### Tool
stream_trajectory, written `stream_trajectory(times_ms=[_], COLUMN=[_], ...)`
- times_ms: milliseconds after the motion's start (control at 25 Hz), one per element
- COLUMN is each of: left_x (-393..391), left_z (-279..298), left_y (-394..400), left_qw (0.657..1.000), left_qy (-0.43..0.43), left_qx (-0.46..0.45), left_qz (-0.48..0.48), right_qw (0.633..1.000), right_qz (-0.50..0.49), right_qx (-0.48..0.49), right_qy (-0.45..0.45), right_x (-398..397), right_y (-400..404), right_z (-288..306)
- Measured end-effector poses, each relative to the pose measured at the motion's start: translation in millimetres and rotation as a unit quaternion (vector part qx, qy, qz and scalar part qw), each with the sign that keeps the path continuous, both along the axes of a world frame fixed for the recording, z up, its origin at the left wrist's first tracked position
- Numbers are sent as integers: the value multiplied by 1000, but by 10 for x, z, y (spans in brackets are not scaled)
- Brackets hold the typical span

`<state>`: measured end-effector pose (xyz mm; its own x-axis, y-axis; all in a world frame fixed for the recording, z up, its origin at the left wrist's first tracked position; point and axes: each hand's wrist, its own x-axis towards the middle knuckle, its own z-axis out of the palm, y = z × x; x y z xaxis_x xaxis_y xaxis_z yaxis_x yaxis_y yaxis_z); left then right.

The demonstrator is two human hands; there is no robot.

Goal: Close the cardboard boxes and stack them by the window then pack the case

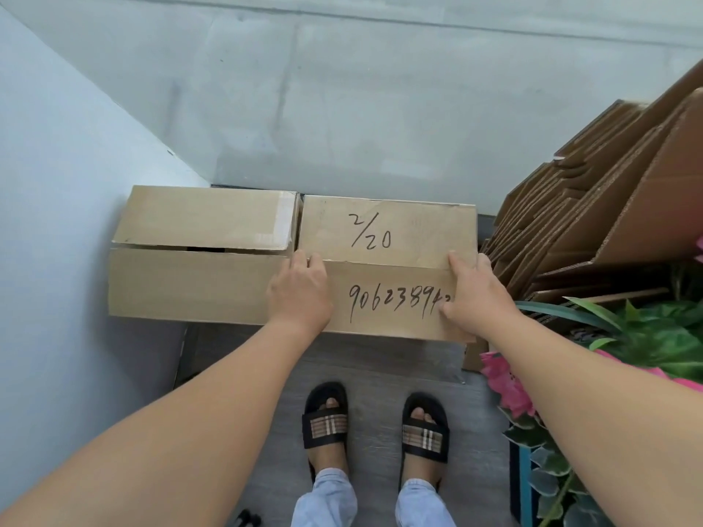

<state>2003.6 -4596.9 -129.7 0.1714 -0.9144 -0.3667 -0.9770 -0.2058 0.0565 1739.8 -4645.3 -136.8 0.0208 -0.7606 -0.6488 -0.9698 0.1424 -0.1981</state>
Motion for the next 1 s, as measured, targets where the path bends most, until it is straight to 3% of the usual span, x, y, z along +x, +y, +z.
stream_trajectory(times_ms=[160,360,760,1000], left_x=[-20,-143,-748,-1468], left_z=[273,1066,3480,4366], left_y=[-20,-209,-556,-522], left_qw=[999,999,978,941], left_qy=[-33,37,195,202], left_qx=[-12,-8,-3,-20], left_qz=[-14,-16,-71,-270], right_qw=[1000,998,971,930], right_qz=[0,-2,-138,-291], right_qx=[-23,-51,-107,-172], right_qy=[-3,-46,-162,-144], right_x=[-23,-151,-583,-1062], right_y=[-106,-195,282,1096], right_z=[329,1144,3494,4436])
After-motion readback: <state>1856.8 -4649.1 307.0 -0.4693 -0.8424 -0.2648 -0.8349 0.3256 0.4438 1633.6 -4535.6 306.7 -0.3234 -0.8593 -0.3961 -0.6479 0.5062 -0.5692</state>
